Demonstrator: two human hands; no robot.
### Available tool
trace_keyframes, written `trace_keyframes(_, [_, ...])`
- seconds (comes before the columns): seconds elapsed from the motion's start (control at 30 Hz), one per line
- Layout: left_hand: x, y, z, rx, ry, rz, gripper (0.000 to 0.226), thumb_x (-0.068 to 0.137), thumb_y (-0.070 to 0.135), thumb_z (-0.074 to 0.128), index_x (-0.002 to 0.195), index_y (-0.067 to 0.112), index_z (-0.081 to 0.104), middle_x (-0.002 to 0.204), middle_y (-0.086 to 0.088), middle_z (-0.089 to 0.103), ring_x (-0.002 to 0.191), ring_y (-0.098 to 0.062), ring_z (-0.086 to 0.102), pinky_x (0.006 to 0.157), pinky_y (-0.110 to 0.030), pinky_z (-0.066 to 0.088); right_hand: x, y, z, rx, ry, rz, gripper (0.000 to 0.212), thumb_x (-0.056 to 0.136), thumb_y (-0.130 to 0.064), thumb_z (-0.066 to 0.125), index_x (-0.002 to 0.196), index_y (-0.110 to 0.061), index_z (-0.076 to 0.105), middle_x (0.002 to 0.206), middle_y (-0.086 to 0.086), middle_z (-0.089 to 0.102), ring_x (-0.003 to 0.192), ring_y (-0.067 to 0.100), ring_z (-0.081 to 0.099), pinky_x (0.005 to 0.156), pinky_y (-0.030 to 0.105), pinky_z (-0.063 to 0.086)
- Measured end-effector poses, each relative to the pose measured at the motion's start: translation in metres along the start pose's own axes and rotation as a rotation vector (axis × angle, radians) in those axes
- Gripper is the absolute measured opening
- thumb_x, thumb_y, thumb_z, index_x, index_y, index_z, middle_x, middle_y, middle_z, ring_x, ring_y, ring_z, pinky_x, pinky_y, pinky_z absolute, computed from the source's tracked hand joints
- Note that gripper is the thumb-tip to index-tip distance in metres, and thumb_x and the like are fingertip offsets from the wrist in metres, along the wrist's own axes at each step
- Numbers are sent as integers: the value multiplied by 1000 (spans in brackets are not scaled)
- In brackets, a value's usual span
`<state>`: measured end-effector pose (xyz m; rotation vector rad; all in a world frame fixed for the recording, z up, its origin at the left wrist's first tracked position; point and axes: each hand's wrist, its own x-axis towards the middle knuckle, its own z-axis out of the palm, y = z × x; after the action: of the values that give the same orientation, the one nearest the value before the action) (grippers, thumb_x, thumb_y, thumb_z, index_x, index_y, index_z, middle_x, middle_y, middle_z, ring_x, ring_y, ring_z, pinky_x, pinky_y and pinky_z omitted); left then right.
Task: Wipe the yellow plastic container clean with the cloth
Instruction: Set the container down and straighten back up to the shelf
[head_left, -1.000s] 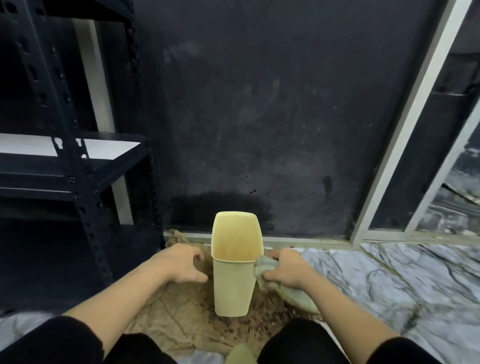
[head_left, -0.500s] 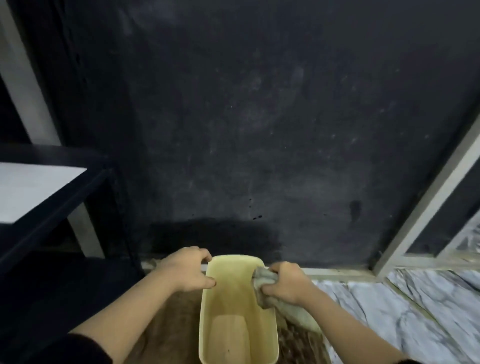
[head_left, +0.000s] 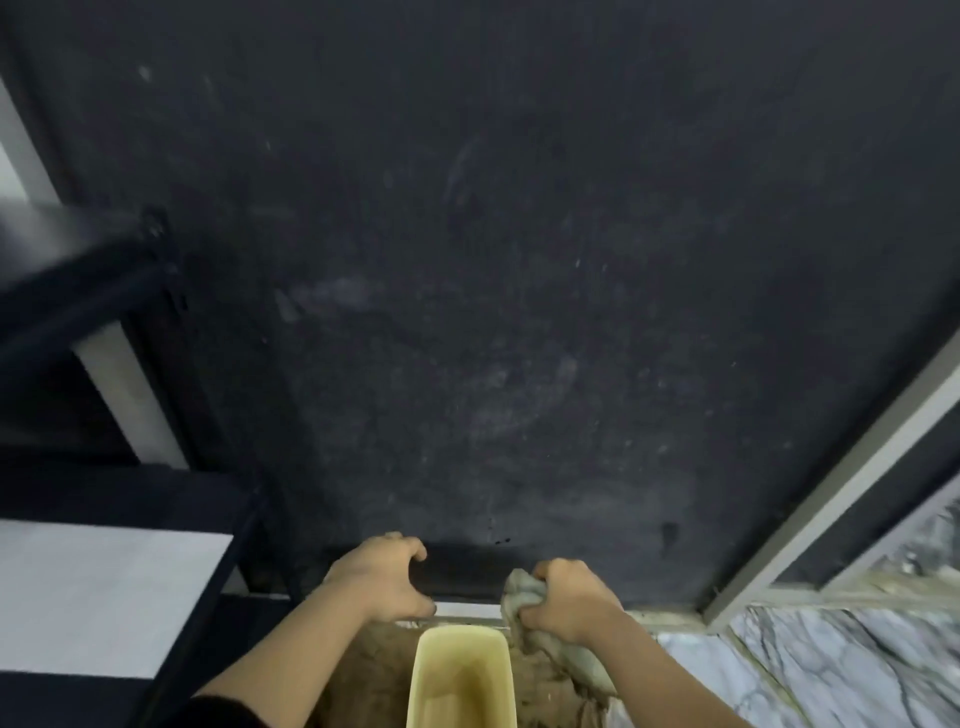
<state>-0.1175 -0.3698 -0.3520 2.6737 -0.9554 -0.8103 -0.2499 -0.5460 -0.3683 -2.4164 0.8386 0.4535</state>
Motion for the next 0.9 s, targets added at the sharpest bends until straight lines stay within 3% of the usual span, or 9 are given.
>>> trace_keyframes(0.13, [-62, 33, -75, -32, 12, 9, 71, 64, 48, 64, 130, 31, 47, 133, 9, 47, 115, -14, 51, 94, -30, 47, -64, -29, -69, -31, 32, -5, 17, 69, -35, 57, 63, -25, 43, 79, -3, 53, 76, 19, 53, 61, 25, 39])
trace_keyframes(0.37, [-141, 78, -144, 8, 22, 45, 69, 68, 48, 64, 132, 31, 45, 136, 11, 44, 118, -14, 49, 96, -29, 45, -143, -64, -157, -71, 53, -42, 16, 68, -35, 56, 66, -25, 44, 79, -4, 53, 77, 18, 53, 58, 24, 38])
trace_keyframes(0.47, [-156, 88, -156, 44, 25, 51, 68, 71, 47, 63, 133, 31, 43, 137, 10, 43, 111, -14, 51, 94, -29, 46, -155, -69, -172, -68, 68, -60, 17, 67, -36, 56, 64, -26, 43, 75, -7, 52, 77, 18, 54, 55, 25, 37])
trace_keyframes(0.57, [-160, 92, -159, 59, 42, 53, 68, 70, 50, 63, 133, 31, 44, 138, 9, 43, 123, -15, 46, 98, -33, 44, -160, -72, -179, -65, 77, -74, 15, 66, -36, 54, 64, -26, 43, 74, -7, 52, 77, 20, 54, 59, 27, 39])
trace_keyframes(0.73, [-166, 89, -165, 53, 65, 35, 70, 67, 51, 63, 132, 30, 45, 138, 8, 44, 126, -15, 43, 101, -34, 42, -161, -80, -184, -85, 78, -117, 16, 66, -36, 54, 64, -26, 42, 80, -5, 53, 77, 19, 53, 62, 27, 39])
trace_keyframes(0.9, [-179, 74, -175, -2, 88, -34, 70, 67, 50, 64, 131, 29, 46, 135, 7, 45, 123, -16, 45, 101, -33, 42, -156, -98, -188, -105, 46, -197, 14, 65, -37, 55, 67, -26, 47, 78, -6, 54, 75, 18, 55, 54, 25, 38])
